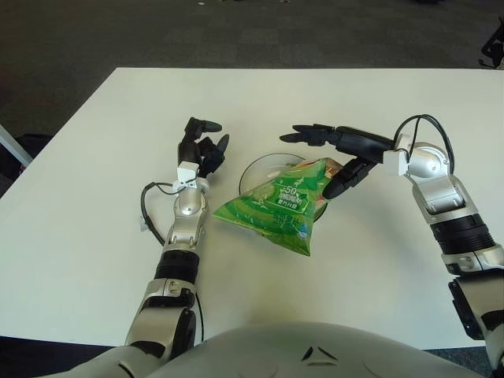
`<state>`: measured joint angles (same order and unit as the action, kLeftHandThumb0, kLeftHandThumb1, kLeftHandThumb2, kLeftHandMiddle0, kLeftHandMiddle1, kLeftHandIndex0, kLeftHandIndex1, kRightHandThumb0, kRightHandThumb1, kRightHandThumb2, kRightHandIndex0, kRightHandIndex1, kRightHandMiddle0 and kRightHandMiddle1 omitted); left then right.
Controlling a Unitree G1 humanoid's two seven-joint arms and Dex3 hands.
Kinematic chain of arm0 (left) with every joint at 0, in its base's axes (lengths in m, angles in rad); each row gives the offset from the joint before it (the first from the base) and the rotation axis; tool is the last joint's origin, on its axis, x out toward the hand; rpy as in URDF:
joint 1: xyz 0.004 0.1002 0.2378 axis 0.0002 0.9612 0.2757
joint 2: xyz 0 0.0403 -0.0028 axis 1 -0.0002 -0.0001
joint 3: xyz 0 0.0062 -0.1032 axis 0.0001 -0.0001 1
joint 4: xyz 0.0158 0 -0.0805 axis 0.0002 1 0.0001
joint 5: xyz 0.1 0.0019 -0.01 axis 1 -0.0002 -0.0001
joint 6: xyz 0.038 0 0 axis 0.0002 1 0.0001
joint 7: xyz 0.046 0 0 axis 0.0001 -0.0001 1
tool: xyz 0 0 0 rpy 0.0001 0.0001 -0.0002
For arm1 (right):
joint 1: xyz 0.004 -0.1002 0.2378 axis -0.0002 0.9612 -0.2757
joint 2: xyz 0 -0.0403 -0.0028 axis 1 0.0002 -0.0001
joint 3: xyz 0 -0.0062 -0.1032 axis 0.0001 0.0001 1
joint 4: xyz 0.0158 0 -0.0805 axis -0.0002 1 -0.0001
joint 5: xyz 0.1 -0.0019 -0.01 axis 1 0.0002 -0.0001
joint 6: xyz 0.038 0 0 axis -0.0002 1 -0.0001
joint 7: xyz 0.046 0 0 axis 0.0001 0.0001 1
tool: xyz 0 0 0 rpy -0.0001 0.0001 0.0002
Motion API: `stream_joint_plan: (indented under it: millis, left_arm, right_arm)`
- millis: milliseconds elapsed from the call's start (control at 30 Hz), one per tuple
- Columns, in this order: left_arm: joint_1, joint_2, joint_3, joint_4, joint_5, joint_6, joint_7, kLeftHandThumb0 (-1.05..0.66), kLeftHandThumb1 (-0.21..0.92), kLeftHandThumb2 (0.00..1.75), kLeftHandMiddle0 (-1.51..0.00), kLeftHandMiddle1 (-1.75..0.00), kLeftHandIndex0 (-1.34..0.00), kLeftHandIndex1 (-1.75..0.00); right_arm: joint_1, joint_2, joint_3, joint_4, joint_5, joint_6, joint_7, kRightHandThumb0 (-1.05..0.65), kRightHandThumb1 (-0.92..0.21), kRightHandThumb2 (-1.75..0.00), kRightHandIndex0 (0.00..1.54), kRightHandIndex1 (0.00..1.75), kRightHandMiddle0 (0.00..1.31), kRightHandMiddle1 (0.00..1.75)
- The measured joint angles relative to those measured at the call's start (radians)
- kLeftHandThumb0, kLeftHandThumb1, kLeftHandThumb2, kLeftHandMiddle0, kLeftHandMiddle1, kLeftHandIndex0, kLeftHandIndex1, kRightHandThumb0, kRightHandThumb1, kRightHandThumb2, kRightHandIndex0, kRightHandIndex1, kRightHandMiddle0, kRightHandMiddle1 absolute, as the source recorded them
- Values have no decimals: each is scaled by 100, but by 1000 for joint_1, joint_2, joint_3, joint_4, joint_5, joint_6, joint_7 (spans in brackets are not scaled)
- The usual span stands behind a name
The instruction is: Put the snack into the plate.
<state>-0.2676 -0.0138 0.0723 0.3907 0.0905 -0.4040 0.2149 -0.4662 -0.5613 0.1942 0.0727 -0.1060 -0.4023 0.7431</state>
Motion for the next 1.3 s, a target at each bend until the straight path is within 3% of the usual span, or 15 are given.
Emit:
stream_joint_plan:
  millis: [433,633,833,1000,1300]
  left_arm:
    - [0,-6,-2,0,0,-2,0,-36,90,27,-97,-175,-51,-144]
    - [0,-9,-5,0,0,-2,0,-36,90,27,-97,-175,-51,-144]
    - [0,-9,-5,0,0,-2,0,-36,90,27,-97,-175,-51,-144]
    - [0,-9,-5,0,0,-2,0,-36,90,27,-97,-175,-51,-144]
    - [0,-7,-2,0,-2,-2,-1,-36,90,27,-97,-175,-51,-143]
  right_arm:
    - [-6,-2,-10,-33,-60,112,-36,-87,-92,-4,0,0,6,0]
    - [-7,7,-89,-18,4,199,-72,-83,-90,-2,0,0,10,2]
    - [-6,53,-220,82,96,94,-192,-77,-87,0,10,2,19,6]
    - [4,90,-274,115,153,60,-247,-69,-84,0,22,3,25,7]
    - [26,103,-360,93,256,275,-299,-44,-80,-1,44,2,42,8]
